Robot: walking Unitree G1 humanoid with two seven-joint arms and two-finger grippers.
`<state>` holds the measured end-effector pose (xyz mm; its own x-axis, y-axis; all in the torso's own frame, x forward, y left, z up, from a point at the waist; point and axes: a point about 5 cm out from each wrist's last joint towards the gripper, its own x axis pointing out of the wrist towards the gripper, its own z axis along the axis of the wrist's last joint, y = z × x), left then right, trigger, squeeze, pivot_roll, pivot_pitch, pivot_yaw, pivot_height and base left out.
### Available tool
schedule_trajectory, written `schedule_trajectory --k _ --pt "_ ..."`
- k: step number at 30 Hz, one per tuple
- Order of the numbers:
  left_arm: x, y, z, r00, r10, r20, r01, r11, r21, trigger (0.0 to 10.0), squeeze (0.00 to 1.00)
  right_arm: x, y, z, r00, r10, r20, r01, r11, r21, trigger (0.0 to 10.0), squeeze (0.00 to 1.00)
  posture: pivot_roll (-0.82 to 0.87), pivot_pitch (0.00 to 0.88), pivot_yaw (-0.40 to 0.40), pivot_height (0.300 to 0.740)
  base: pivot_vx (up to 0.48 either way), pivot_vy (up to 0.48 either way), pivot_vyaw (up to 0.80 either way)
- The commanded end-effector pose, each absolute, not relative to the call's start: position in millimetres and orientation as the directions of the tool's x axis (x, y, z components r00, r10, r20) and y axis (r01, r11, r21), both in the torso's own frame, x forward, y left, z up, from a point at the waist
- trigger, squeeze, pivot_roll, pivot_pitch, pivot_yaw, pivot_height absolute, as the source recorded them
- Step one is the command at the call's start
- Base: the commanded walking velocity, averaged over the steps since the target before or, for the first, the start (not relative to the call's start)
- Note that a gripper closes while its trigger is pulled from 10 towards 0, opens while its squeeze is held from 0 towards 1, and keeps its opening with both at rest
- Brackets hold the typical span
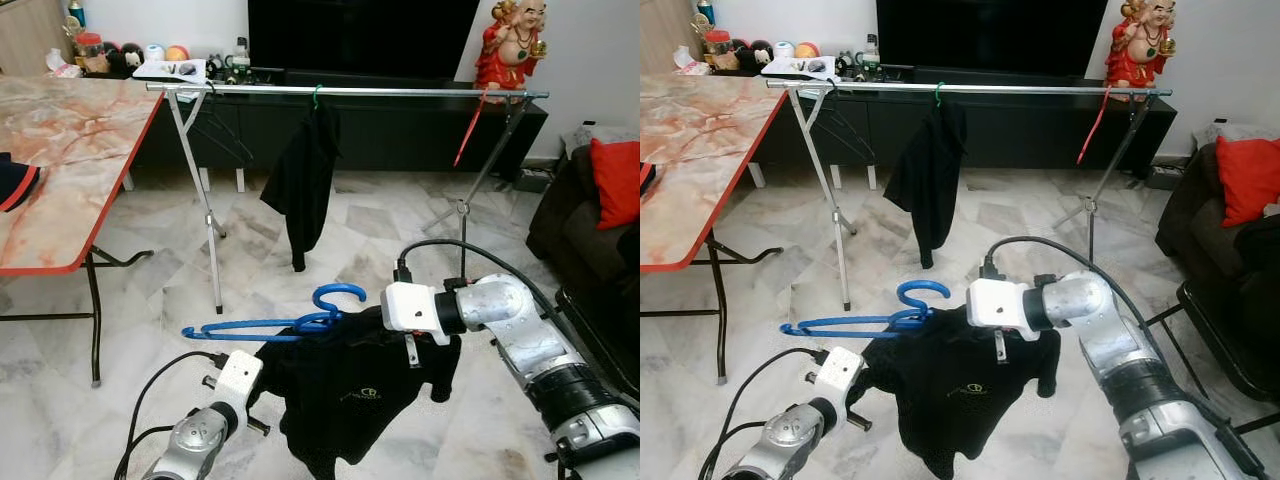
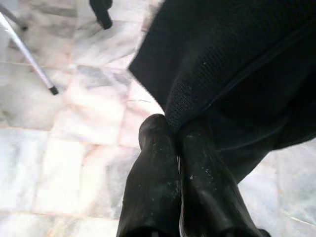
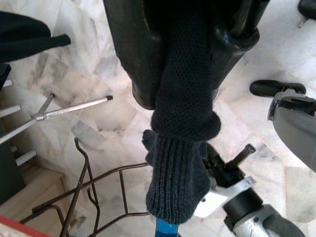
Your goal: Hang hanger
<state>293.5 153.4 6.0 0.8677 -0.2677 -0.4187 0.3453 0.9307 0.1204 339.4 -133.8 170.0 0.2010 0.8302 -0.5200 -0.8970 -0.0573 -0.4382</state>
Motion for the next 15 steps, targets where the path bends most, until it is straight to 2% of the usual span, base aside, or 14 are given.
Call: schedule_trajectory --k 1,6,9,14,15 --pt "290.7 157.3 0.2 0.855 -0.238 -0.461 0.331 0.934 0.133 0.0 0.00 340.8 -143.3 172.0 0.236 0.827 -0.510 -0.891 -0.026 -0.454 0.0 0.00 0.12 0.053 -0.086 0.740 0.000 0.000 0.00" --pt "289.1 159.0 -2.0 0.851 -0.226 -0.475 0.329 0.933 0.145 0.0 0.00 342.4 -146.7 170.6 0.256 0.817 -0.517 -0.887 -0.014 -0.462 0.0 0.00 0.13 0.048 -0.083 0.740 0.000 0.000 0.00" --pt "285.1 166.4 -8.0 0.839 -0.173 -0.516 0.297 0.940 0.167 0.0 0.00 344.4 -149.1 174.0 0.278 0.821 -0.498 -0.882 0.013 -0.471 0.0 0.00 0.13 0.048 -0.083 0.740 0.000 0.000 0.00" --pt "282.5 169.9 -10.8 0.833 -0.156 -0.530 0.282 0.945 0.165 0.0 0.00 337.6 -158.3 169.2 0.211 0.831 -0.515 -0.914 -0.019 -0.405 0.0 0.00 0.13 0.045 -0.085 0.740 0.000 0.000 0.00" --pt "281.8 170.7 -11.2 0.832 -0.157 -0.532 0.283 0.945 0.163 0.0 0.00 335.6 -172.1 159.5 0.220 0.778 -0.589 -0.921 -0.034 -0.388 0.0 0.00 0.13 0.046 -0.086 0.740 0.000 0.000 0.00"
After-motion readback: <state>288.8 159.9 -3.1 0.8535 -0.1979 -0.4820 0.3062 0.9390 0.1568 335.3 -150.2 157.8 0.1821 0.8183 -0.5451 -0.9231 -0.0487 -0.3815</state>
